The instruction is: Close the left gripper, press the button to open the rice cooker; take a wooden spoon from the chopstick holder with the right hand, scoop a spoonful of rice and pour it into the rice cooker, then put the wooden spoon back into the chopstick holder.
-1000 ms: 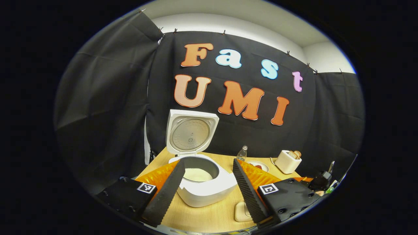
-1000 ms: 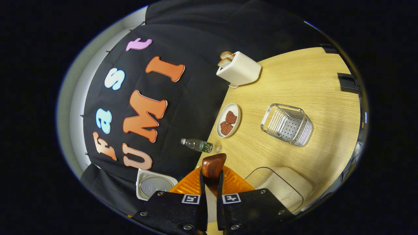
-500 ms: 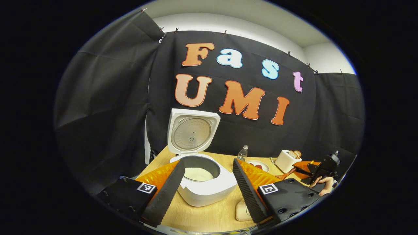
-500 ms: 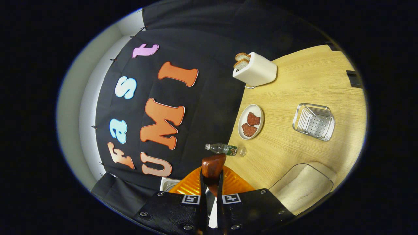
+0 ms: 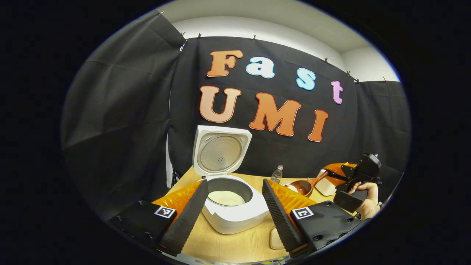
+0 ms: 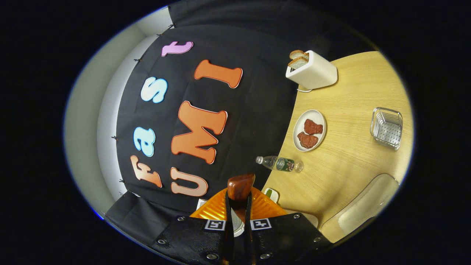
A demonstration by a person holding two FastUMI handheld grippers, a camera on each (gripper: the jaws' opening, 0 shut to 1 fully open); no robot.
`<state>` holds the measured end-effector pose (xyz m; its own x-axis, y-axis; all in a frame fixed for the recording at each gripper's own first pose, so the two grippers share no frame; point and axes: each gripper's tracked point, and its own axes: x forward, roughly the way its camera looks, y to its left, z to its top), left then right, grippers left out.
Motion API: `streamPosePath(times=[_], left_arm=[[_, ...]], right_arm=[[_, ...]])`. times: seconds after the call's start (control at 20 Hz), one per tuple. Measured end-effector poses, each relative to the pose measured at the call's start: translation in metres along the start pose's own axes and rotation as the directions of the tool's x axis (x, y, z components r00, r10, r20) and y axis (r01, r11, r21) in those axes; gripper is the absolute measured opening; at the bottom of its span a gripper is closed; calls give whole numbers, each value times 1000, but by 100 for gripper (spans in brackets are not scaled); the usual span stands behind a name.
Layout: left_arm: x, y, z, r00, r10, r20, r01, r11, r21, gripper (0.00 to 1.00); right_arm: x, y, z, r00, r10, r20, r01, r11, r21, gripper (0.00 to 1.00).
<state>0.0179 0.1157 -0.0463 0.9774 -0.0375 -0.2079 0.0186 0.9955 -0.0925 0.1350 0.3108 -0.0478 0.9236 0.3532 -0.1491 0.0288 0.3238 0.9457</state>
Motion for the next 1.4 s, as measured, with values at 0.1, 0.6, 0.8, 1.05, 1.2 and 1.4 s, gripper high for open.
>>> streamPosePath(times=[0.1,0.6,0.8,1.05,1.2,1.4], left_arm=[[-4,3,-1,1000,4,0,-4,1000,5,100],[-13,38,-2,997,70,9,-70,998,2,100],[-14,56,-2,995,104,8,-104,995,8,100],[-20,77,-3,990,141,5,-141,990,-3,100],[-21,85,-5,987,158,2,-158,987,-12,99],[-23,91,-10,986,169,-3,-169,985,-20,100]], right_arm=[[11,13,-6,1000,12,-5,-12,1000,-5,10],[71,66,-52,998,59,-22,-61,988,-138,10],[88,76,-80,997,61,-39,-68,974,-215,10],[99,85,-110,995,94,-36,-101,901,-423,11],[99,99,-123,992,122,-45,-128,865,-484,10],[98,107,-132,988,150,-26,-135,784,-606,10]])
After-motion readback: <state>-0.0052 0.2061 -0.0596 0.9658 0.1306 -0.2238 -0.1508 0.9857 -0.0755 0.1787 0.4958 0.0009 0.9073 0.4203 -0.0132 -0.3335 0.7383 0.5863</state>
